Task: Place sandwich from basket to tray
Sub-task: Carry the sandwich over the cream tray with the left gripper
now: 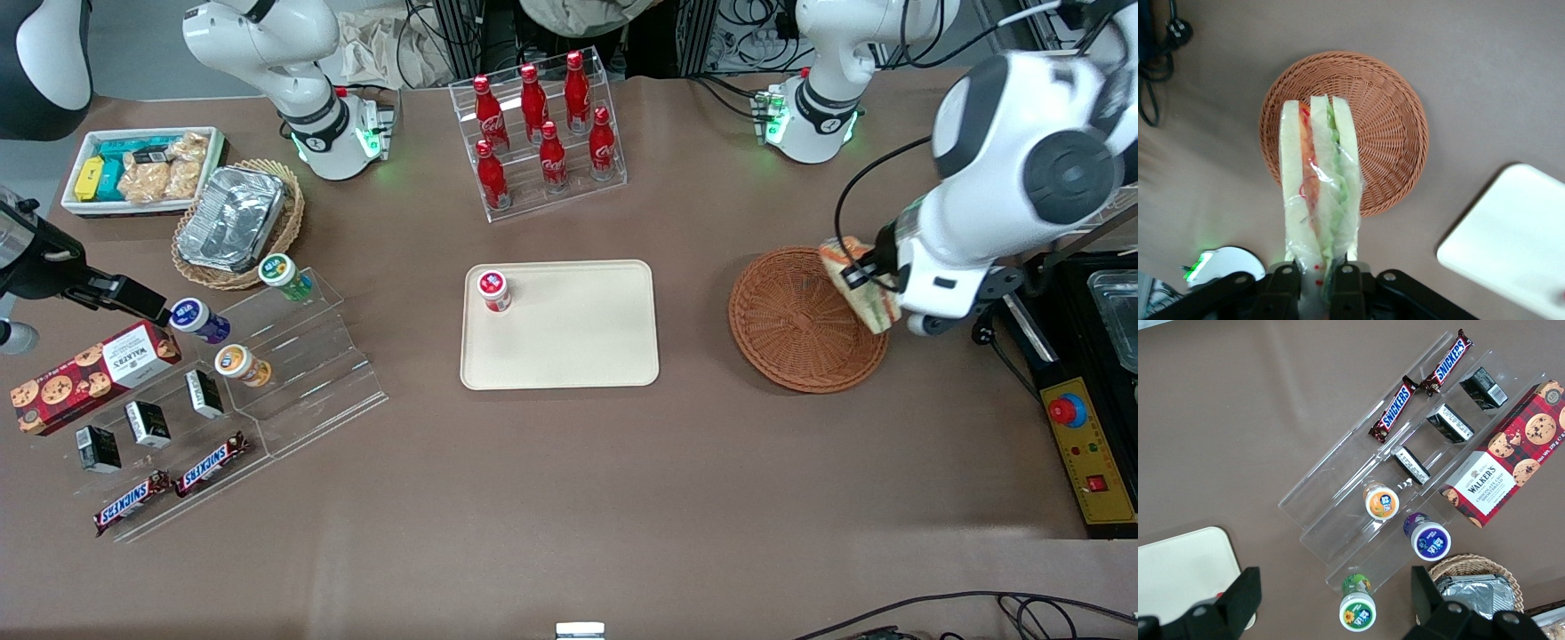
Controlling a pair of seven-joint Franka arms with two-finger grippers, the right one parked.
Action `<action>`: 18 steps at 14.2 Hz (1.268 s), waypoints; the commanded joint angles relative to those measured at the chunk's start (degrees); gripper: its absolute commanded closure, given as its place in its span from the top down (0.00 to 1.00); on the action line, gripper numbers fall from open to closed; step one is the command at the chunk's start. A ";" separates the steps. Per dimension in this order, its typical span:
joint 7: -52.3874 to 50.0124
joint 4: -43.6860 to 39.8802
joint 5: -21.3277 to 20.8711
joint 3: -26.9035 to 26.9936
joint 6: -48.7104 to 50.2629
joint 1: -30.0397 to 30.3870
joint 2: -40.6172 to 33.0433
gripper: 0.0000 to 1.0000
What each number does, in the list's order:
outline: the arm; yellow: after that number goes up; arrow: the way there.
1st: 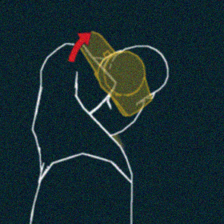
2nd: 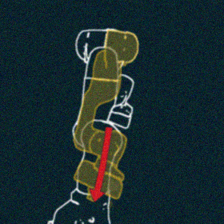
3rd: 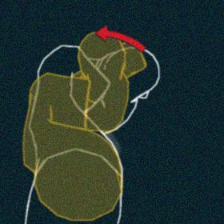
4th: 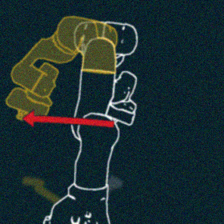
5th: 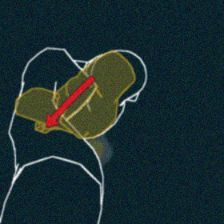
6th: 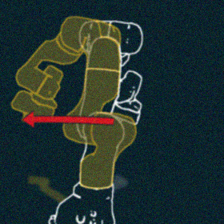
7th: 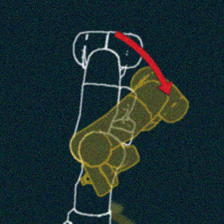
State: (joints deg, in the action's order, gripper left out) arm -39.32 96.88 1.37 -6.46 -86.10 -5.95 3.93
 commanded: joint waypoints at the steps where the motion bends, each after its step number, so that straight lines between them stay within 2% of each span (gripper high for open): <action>1: 3.20 -3.54 -0.14 -0.04 2.78 0.41 1.43 0.00; 7: 4.42 -3.45 -0.22 -0.57 2.96 -0.37 0.56 0.00; 12: 5.14 -2.22 1.80 -5.14 0.77 -2.13 1.08 0.00; 14: 3.03 -0.29 1.62 -4.97 -2.83 -6.69 1.17 0.00; 16: 2.94 -0.11 2.41 -5.23 -6.43 -8.36 2.39 0.00; 18: 2.94 0.94 1.62 -4.97 -11.34 -13.63 4.68 0.00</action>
State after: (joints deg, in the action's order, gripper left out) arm -35.70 97.27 3.03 -12.09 -93.76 -15.35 6.65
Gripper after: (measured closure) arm 0.841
